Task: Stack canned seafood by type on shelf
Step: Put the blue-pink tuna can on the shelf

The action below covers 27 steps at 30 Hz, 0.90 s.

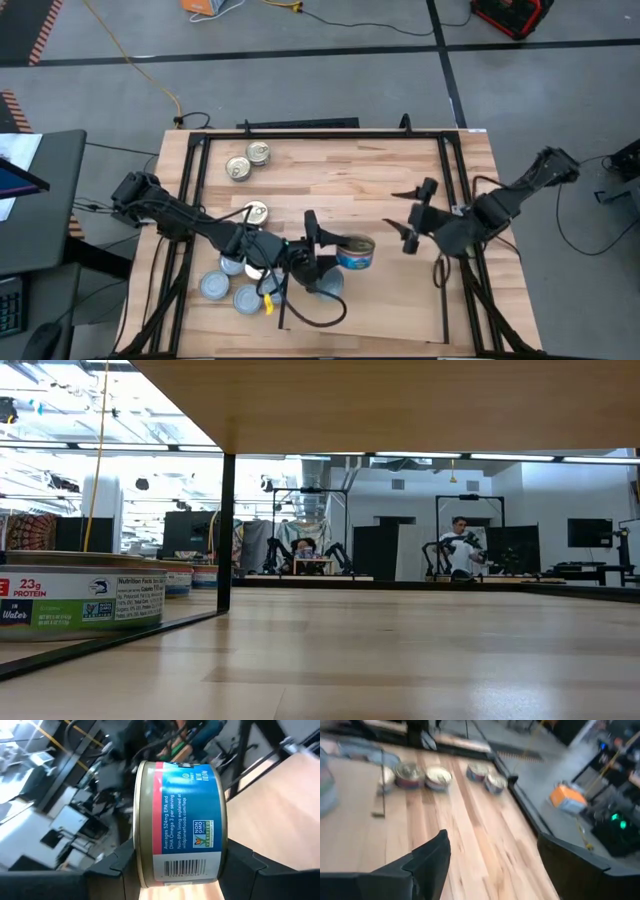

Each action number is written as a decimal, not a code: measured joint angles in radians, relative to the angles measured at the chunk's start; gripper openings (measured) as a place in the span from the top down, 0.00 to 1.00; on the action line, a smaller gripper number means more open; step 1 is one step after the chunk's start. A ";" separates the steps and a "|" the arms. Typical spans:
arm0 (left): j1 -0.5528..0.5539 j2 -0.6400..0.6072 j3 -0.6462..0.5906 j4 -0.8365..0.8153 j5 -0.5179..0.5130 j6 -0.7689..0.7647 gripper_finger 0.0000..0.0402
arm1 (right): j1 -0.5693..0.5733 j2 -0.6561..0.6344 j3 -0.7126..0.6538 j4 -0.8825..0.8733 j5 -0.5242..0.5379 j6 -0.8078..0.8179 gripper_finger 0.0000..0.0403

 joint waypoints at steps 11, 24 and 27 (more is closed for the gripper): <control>0.022 0.012 0.031 -0.017 0.120 -0.098 0.53 | -0.207 -0.159 -0.154 0.136 -0.118 -0.059 0.21; 0.030 0.277 0.346 -0.163 0.123 0.072 0.53 | -0.261 -0.251 -0.225 0.270 -0.148 -0.059 0.21; 0.030 0.347 0.422 -0.218 0.077 0.127 0.53 | -0.260 -0.275 -0.225 0.256 -0.137 -0.059 0.21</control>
